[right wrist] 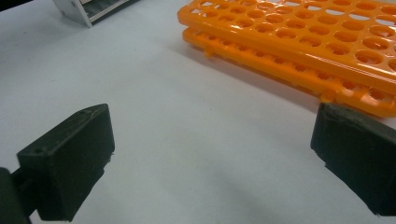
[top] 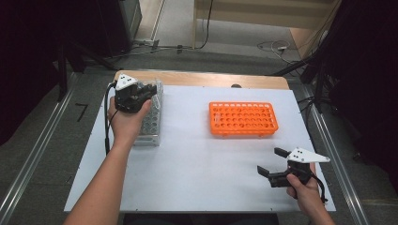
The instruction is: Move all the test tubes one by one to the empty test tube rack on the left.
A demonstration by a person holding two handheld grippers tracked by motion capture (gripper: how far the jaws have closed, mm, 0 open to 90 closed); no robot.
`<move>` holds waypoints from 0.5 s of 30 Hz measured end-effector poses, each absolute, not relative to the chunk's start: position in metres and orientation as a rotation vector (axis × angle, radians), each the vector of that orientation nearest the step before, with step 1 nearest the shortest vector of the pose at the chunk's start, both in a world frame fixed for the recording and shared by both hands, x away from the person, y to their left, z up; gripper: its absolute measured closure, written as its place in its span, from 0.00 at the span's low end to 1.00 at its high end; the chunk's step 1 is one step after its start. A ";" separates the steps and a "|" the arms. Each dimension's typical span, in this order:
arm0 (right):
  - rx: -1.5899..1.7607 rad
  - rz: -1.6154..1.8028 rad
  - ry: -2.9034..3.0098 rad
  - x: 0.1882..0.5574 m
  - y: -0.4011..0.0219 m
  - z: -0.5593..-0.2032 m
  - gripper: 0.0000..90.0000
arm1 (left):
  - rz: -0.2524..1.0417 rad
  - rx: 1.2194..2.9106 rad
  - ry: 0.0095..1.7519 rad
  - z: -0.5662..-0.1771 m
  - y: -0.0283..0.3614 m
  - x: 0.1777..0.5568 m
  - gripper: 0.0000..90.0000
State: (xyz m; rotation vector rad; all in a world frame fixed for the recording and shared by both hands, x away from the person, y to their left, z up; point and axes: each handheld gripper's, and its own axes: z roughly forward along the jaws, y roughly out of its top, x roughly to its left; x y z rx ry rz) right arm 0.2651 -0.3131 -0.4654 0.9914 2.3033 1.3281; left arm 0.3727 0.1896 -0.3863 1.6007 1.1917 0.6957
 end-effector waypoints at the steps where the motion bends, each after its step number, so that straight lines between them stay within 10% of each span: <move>1: 0.987 1.332 2.304 0.264 -0.313 -0.465 0.00 | 0.697 1.595 1.198 -0.386 0.191 0.376 0.84; 15: 0.998 1.373 2.300 0.264 -0.314 -0.464 0.00 | 0.755 1.567 1.273 -0.399 0.197 0.416 0.84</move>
